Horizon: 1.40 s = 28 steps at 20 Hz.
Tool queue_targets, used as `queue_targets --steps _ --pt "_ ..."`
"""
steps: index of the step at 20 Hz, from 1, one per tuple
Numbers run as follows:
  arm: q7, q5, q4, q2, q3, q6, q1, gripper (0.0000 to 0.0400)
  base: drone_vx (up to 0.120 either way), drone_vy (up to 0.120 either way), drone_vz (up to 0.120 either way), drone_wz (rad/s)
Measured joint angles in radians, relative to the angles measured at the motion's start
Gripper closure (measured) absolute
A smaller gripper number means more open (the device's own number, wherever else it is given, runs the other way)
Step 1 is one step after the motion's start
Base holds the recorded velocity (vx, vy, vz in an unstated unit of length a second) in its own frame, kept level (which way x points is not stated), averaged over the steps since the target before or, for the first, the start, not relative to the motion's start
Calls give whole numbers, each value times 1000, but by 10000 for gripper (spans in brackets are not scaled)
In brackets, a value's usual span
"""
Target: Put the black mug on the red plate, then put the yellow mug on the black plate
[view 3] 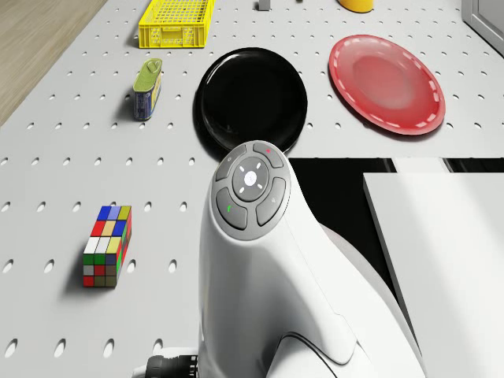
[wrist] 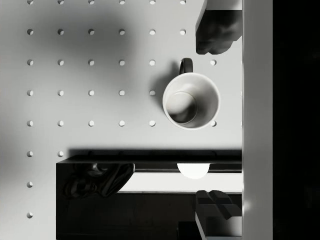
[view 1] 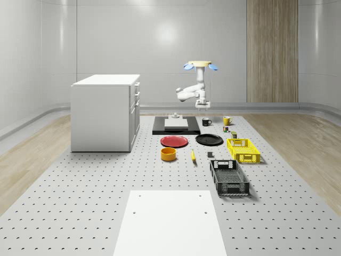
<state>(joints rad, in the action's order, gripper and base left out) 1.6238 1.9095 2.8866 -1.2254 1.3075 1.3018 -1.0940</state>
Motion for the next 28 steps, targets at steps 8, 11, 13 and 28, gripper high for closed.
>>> queue_targets --steps 8,11,13,28 --pt "10 -17 -2 -34 9 32 -10 0 35 0 -120 0" --pt "13 -23 -3 -46 12 43 -14 0 0 0 -120 0" --pt "15 -27 -4 -54 14 50 -16 0 0 0 -120 0" --pt "3 34 -23 -121 -65 141 -12 0 0 0 -8 0"
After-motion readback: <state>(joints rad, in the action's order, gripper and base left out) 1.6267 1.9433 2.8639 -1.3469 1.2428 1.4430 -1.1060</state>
